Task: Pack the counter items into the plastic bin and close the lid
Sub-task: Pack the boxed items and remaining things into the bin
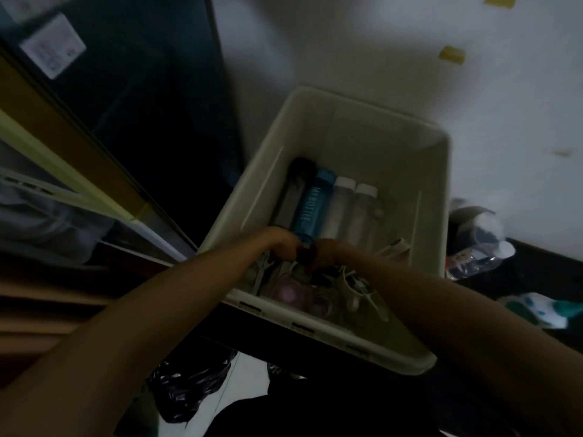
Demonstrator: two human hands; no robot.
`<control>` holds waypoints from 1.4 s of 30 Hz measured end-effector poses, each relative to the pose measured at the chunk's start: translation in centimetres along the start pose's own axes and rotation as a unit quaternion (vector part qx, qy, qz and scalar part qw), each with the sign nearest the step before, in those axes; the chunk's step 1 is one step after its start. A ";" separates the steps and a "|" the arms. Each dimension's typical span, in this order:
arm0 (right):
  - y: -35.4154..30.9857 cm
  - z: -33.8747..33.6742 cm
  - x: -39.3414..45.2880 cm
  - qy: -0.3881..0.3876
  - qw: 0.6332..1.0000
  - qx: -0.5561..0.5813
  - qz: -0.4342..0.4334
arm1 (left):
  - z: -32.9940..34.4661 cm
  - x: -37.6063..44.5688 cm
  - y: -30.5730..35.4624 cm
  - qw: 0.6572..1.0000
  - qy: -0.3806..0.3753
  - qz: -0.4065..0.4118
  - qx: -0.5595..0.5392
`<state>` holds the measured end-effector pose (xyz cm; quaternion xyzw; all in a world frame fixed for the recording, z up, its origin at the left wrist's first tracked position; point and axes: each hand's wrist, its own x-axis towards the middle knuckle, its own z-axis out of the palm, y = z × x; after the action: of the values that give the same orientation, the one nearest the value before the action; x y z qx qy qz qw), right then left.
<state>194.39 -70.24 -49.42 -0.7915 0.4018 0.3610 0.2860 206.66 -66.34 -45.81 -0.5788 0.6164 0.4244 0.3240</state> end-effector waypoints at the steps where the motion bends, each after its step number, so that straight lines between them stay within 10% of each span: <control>1: -0.1 0.1 0.1 0.003 1.000 -0.001 -0.002 | 0.1 0.1 0.2 1.000 -0.006 -0.005 0.007; 12: 0.0 -1.0 -1.1 0.002 0.999 -0.044 -0.016 | -0.4 -1.3 1.0 0.997 -0.060 -0.016 0.048; 19: 0.7 -6.7 -11.1 0.150 0.986 0.031 -0.068 | -3.2 -6.0 0.4 0.979 0.181 0.053 -0.077; 26: 6.2 -3.0 -26.2 0.416 0.814 0.378 -0.145 | -2.3 -14.7 8.6 0.834 0.437 0.212 -0.261; 42: 21.5 16.5 -38.5 0.480 0.703 0.502 0.149 | 2.3 -11.0 32.1 0.849 0.316 0.387 -0.171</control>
<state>154.61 -52.45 -31.53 -0.5268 0.7192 -0.2854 0.3518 176.07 -60.41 -32.26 -0.4429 0.7769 0.4084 -0.1831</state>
